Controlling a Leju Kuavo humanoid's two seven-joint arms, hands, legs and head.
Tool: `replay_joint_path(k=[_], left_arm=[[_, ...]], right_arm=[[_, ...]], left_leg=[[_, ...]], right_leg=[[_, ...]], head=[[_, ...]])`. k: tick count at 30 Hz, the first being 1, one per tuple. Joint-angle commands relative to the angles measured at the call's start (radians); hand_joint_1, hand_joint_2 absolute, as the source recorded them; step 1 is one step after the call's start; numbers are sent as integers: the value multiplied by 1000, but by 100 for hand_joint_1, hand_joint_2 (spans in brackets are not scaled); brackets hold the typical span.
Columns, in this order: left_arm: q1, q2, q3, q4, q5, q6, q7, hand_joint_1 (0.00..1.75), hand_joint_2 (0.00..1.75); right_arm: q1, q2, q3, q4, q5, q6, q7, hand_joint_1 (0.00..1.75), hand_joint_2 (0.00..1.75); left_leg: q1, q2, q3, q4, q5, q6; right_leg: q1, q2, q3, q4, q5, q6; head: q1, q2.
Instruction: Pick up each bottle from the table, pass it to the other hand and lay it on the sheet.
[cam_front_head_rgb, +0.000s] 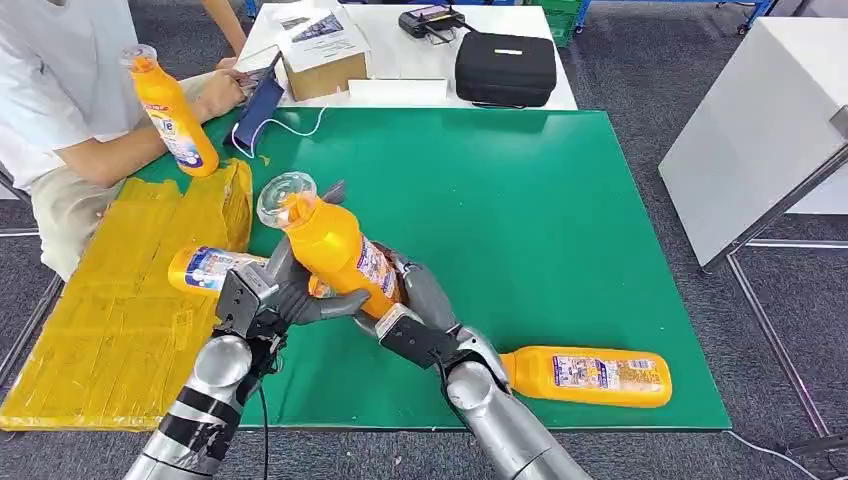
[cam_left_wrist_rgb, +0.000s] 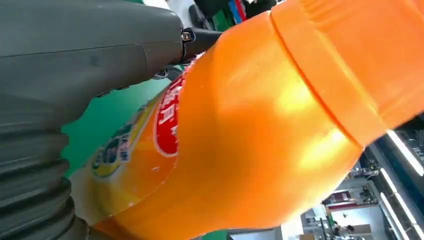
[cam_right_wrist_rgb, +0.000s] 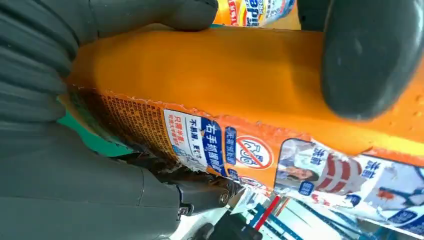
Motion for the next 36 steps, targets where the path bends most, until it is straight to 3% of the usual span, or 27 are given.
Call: replay_joint_path(k=[1,18,19,20,21,22,25,28,30,31,33,36], left_arm=[[-66,-6,5,73,28,-1,-2,175,175],[-59,-1,8,54,30,5,-5,175,175],[-57,-1,10,48,27,11,-10,175,175],[-56,2,11,34,9,33,-19,175,175],[-54,3,12,26,10,32,-18,175,175],[-50,7,15,10,7,37,-15,175,175],[-42,22,25,-44,-55,111,-30,175,175],[-19,82,17,-134,-485,402,25,175,175],[7,100,24,-172,-586,444,53,175,175],[18,127,39,-176,-816,550,128,175,175],[13,173,57,-155,-981,595,187,175,175],[8,190,80,-135,-998,610,179,175,175]], right_arm=[[-38,-11,79,115,8,-11,-6,175,175],[-16,-35,55,61,-4,-14,-14,175,175],[-11,-36,47,53,-10,-13,-12,93,175],[-2,-37,32,34,-25,-13,-11,54,175],[1,-41,29,22,-26,-12,-11,54,175],[9,-47,24,1,-32,-6,-7,2,175],[37,-59,-2,-77,-56,-7,-9,0,175],[101,-113,-24,-245,-41,-10,-2,0,175],[134,-143,-46,-318,-41,-4,7,0,175],[165,-159,-76,-386,-52,-8,-2,0,175],[191,-178,-114,-460,-71,-9,-21,0,175],[195,-180,-130,-483,-75,5,-19,0,175]], left_leg=[[2,-1,6,1,-3,-2],[2,-1,5,0,-3,-2],[2,-2,7,1,-3,-2],[3,-2,7,2,-4,-2],[1,-2,3,0,-2,-1],[2,-2,5,1,-3,-2],[1,-1,2,0,-1,-1],[2,-1,2,2,-2,-1],[2,-1,5,1,-4,-2],[1,-1,3,0,-2,-1],[1,0,5,0,-3,-2],[1,0,4,1,-3,-2]], right_leg=[[1,3,7,-1,-2,-2],[1,2,6,-1,-2,-2],[1,2,8,-1,-3,-2],[2,2,9,0,-4,-2],[1,1,4,-1,-2,-1],[2,2,7,-1,-3,-2],[1,1,3,-1,-1,-1],[1,1,3,0,-2,-1],[1,3,6,0,-4,-2],[1,2,4,-1,-2,-1],[0,2,6,-1,-3,-2],[0,4,5,0,-3,-2]], head=[[0,0],[0,0],[0,0],[0,0],[0,0],[0,0],[0,0],[0,0],[0,0],[0,0],[0,0],[0,0]])
